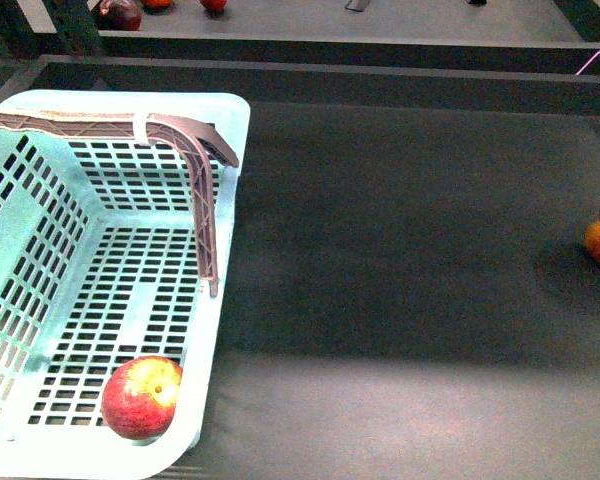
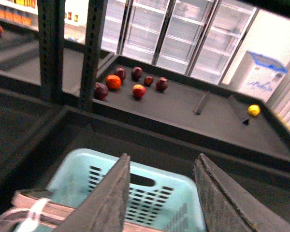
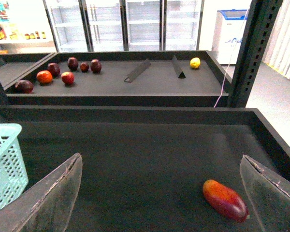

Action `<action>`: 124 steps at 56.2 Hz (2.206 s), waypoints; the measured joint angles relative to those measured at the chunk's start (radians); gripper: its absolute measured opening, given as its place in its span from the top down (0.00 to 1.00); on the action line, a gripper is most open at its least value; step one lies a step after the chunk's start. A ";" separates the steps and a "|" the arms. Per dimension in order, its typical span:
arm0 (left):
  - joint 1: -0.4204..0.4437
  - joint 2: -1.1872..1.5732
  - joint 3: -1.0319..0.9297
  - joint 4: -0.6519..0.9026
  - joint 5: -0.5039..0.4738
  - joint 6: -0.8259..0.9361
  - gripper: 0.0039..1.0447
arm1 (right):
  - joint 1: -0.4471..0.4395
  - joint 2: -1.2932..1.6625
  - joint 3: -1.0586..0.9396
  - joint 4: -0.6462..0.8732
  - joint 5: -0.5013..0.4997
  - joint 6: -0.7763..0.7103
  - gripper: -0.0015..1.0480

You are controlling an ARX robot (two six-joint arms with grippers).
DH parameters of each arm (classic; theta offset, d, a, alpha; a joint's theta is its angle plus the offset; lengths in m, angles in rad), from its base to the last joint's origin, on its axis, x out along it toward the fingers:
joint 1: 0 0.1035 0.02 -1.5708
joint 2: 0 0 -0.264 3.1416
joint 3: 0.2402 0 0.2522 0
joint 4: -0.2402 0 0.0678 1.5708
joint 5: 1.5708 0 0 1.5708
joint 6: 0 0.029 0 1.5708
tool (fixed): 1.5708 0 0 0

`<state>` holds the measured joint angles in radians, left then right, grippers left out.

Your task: Pick apple with right arm and hold basket with left

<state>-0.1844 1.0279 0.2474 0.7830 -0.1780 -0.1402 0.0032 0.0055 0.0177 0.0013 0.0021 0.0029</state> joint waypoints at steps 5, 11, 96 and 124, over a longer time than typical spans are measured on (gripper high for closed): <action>0.030 -0.061 -0.057 -0.018 0.031 0.082 0.91 | 0.000 0.000 0.000 0.000 0.000 0.000 0.09; 0.063 -0.148 -0.107 -0.050 0.061 0.115 0.97 | 0.000 0.000 0.000 0.000 0.000 0.000 0.09; 0.181 -0.844 -0.232 -0.598 0.178 0.129 0.97 | 0.000 0.000 0.000 0.000 0.000 0.000 0.09; 0.181 -1.022 -0.232 -0.781 0.178 0.129 0.97 | 0.000 0.000 0.000 0.000 0.000 0.000 0.09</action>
<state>-0.0036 0.0063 0.0151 0.0017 -0.0002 -0.0109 0.0032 0.0051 0.0177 0.0013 0.0021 0.0029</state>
